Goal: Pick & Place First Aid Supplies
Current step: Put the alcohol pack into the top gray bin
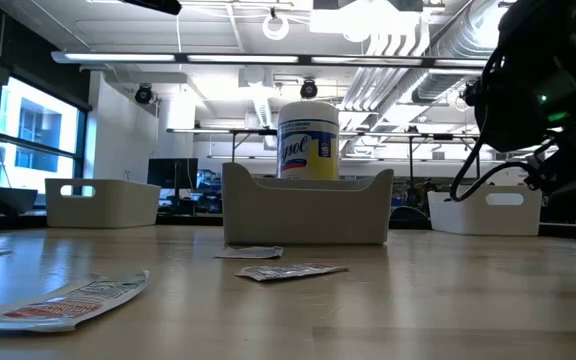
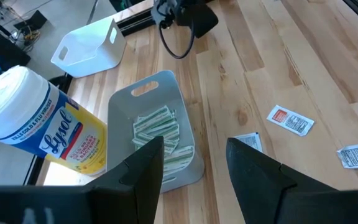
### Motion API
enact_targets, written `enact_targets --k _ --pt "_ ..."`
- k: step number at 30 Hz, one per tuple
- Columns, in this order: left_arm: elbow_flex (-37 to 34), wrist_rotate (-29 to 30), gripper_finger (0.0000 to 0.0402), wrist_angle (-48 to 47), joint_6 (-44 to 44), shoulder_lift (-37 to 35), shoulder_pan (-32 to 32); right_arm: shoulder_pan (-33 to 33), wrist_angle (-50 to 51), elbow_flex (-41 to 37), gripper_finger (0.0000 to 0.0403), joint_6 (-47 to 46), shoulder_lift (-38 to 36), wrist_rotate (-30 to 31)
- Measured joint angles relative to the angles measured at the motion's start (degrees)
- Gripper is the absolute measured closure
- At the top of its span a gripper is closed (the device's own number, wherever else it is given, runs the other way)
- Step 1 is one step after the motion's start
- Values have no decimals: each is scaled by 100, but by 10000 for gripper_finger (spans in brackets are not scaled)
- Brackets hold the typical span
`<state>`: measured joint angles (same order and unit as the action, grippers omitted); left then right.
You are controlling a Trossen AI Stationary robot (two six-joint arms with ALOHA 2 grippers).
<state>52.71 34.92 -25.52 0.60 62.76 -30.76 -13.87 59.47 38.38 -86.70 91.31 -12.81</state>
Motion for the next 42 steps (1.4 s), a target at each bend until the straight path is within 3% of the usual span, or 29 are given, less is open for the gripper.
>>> enact_targets --k 10,26,35,42 --pt "0 0 231 0 0 0 0 13 -92 4 289 875 5 -19" --pt "0 -2 231 0 1 0 0 -9 171 576 289 1327 11 344" --pt "0 0 231 0 0 0 0 243 -283 191 291 1406 -17 18" --pt "0 0 231 0 0 0 0 708 -526 28 327 2256 -7 -195"
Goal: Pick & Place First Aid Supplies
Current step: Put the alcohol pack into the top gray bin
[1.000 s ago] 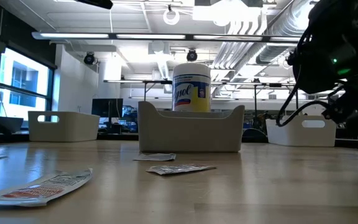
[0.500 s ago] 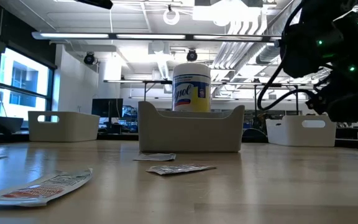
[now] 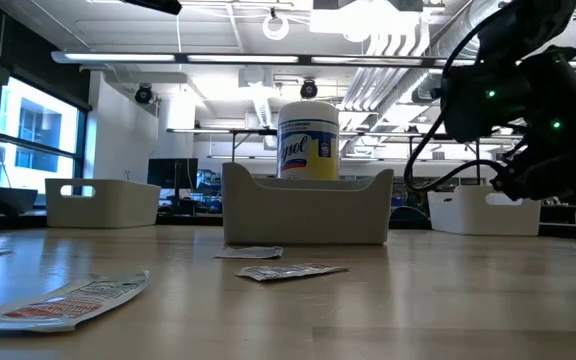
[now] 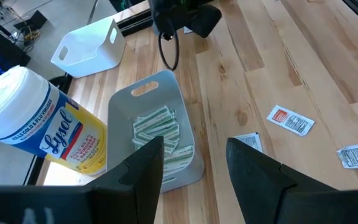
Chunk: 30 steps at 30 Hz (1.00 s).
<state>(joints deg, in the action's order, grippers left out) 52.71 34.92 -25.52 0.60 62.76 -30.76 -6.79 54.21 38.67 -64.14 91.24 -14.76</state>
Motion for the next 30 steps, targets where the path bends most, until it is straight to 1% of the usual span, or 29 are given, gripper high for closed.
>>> enact_targets --k 7,10,13,17,21,27,30 --pt "0 -2 231 0 0 0 0 560 35 -18 368 863 11 -84" --pt "0 -1 231 -1 0 0 0 713 41 -21 381 1036 11 -59" --pt "0 0 231 0 1 0 0 731 40 -16 398 1063 11 -16" --pt "0 -1 231 0 0 0 0 493 53 110 400 1064 22 126" --pt "0 -2 231 0 0 0 0 154 -47 428 401 870 33 521" --pt "0 -2 231 12 31 0 0 -348 -74 885 401 447 33 627" --pt "0 -2 231 247 27 0 0 -566 -56 1038 402 114 33 592"
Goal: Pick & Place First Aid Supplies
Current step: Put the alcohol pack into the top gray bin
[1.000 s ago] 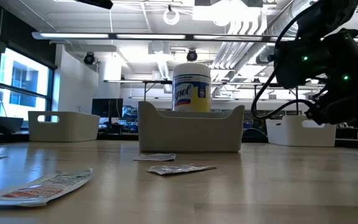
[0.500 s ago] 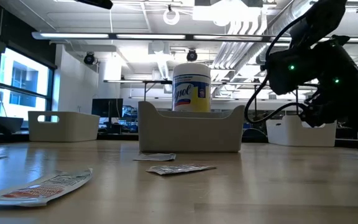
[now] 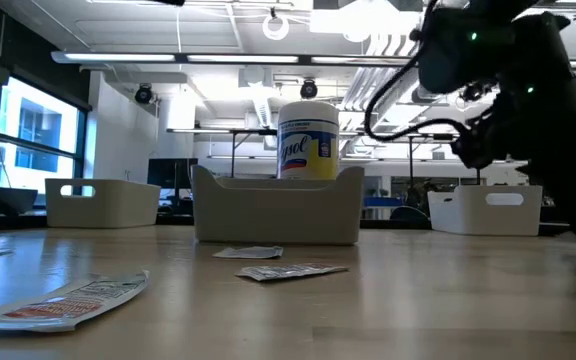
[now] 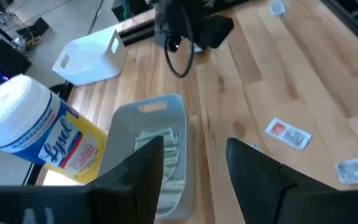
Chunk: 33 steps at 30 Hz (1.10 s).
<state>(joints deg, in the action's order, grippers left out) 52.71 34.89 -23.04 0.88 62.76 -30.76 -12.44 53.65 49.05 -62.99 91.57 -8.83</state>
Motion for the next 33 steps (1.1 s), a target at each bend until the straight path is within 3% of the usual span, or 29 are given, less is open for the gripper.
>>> enact_targets --k 6,11,16,26,30,33 --pt "2 1 231 365 -23 -2 0 -543 -34 281 402 -506 -2 92" --pt "2 0 231 353 -23 -2 0 -1094 -279 642 402 -905 -7 612" --pt "2 0 231 350 -23 -2 0 -1496 -1210 821 402 -847 -11 1183" --pt "2 108 231 959 -106 -2 2 -1699 -3709 521 403 675 -7 1796" --pt "-87 -442 231 708 186 -2 2 -1650 -4405 516 403 1796 -7 1772" --pt "-549 -942 231 1311 490 54 12 -1604 -4940 516 403 2661 -7 1649"
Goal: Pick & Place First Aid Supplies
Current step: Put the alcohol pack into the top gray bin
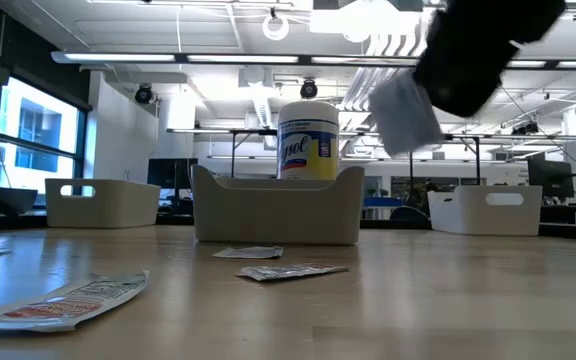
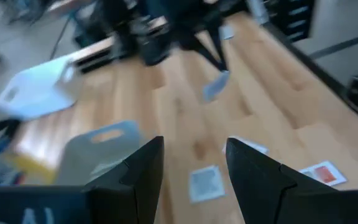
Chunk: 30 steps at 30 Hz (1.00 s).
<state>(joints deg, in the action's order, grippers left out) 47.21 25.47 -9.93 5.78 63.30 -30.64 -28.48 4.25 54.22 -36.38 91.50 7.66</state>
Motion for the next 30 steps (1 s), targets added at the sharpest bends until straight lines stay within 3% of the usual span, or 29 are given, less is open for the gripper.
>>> enact_targets --k 7,12,16,20,30 --pt "-1273 -1521 231 3058 1018 650 654 36 -1159 0 403 1891 0 -327" --pt "-1402 -3076 231 4399 1051 1596 1319 32 -1495 0 403 2531 0 -415" --pt "-1294 -3450 231 5269 1070 2460 1526 32 -1529 0 403 2593 80 -416" --pt "-970 -3935 231 5737 1091 3086 1538 33 -1690 -2 403 2600 261 -384" --pt "-84 -4293 232 5651 517 3954 1497 -15 -1971 0 403 3036 400 -141"
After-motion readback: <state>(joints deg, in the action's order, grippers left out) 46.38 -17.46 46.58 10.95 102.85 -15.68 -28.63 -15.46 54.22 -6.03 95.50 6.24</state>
